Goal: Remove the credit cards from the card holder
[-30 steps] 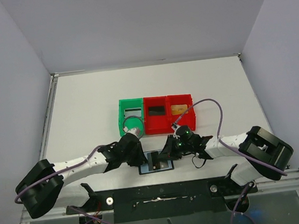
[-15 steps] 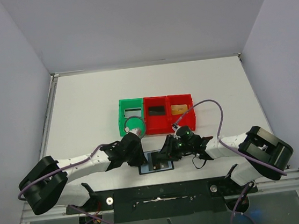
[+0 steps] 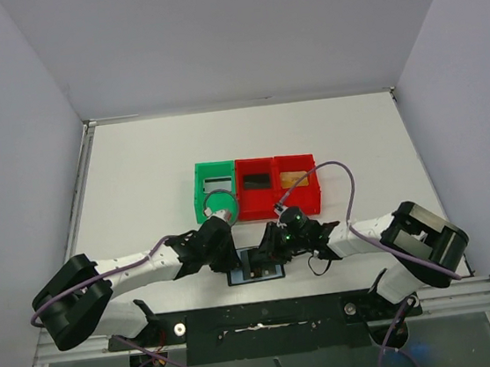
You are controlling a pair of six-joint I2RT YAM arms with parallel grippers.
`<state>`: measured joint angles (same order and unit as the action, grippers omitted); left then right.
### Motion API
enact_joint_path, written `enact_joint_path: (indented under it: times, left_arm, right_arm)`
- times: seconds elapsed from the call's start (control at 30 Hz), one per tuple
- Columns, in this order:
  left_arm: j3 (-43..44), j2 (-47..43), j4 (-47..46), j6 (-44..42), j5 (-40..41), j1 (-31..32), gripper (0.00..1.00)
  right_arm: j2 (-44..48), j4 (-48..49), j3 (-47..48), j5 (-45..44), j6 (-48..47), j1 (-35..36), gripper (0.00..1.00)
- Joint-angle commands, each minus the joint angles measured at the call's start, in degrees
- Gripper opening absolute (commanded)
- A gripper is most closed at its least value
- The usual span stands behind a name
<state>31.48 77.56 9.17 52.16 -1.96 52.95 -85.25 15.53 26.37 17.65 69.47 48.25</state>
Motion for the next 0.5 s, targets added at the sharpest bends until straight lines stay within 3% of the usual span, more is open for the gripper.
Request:
enact_joint_path:
  times: [0.0,0.17,0.47]
  left_arm:
    - [-2.2,2.1,3.3,-0.5,2.0,0.2,0.00]
    - [-2.5,1.5,3.4,-0.7,2.0,0.2,0.00]
    - [-2.9,-0.4,1.8,-0.1,1.3,0.3,0.00]
  right_arm:
    - [-0.5,2.6,0.8,-0.6,-0.8,0.5,0.18]
    - [2.6,7.6,-2.4,-0.6,0.2,-0.3,0.11]
    - [-0.2,14.3,-3.4,2.8,1.4,-0.4,0.17]
